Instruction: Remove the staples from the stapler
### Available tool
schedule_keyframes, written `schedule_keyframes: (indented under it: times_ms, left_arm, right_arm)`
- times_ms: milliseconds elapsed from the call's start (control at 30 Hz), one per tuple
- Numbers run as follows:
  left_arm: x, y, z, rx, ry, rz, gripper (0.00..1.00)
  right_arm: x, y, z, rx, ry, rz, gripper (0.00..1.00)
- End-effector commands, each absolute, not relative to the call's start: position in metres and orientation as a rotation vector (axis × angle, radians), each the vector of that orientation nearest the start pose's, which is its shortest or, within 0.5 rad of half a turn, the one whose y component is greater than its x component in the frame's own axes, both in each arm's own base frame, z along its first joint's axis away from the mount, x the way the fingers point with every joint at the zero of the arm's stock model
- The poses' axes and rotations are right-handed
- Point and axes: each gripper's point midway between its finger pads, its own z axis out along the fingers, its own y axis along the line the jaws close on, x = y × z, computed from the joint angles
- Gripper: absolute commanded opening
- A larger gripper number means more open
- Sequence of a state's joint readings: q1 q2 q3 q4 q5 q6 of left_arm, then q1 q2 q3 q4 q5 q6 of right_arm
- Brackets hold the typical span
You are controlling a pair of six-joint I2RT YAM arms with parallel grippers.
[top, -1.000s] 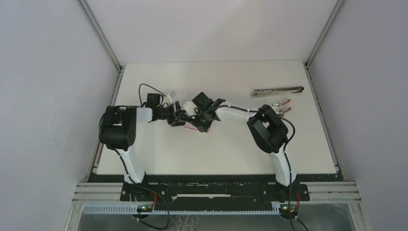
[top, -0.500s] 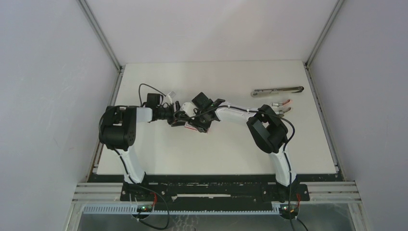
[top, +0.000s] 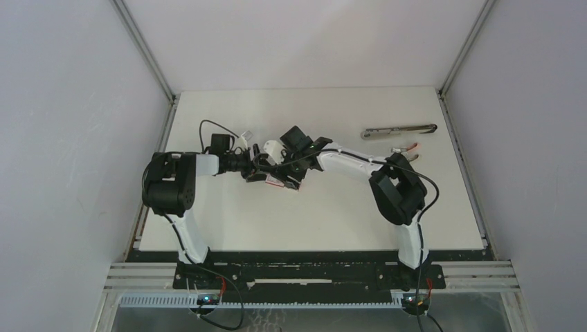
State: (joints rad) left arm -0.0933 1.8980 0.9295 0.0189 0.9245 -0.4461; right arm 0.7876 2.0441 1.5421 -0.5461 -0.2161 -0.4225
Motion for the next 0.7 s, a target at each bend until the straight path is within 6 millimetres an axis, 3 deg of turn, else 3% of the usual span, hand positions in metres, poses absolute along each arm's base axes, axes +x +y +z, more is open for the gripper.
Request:
schedule_keyframes:
  times_ms: [0, 300, 533, 667]
  left_arm:
    - [0.347, -0.172, 0.032, -0.080, 2.502, -1.288, 0.77]
    - [0.353, -0.170, 0.043, -0.062, 2.471, -1.272, 0.88]
    - [0.352, -0.175, 0.054, -0.043, 2.420, -1.367, 0.94]
    - [0.359, -0.168, 0.059, -0.057, 2.410, -1.302, 1.00]
  right_arm:
    - [0.326, 0.341, 0.103, -1.449, 2.047, 0.443, 0.66]
    - [0.331, 0.300, 0.065, -1.280, 2.239, 0.381, 0.68]
    - [0.309, 0.313, 0.074, -1.122, 2.319, 0.833, 0.67]
    - [0.300, 0.319, 0.071, -1.041, 2.365, 0.987, 0.68]
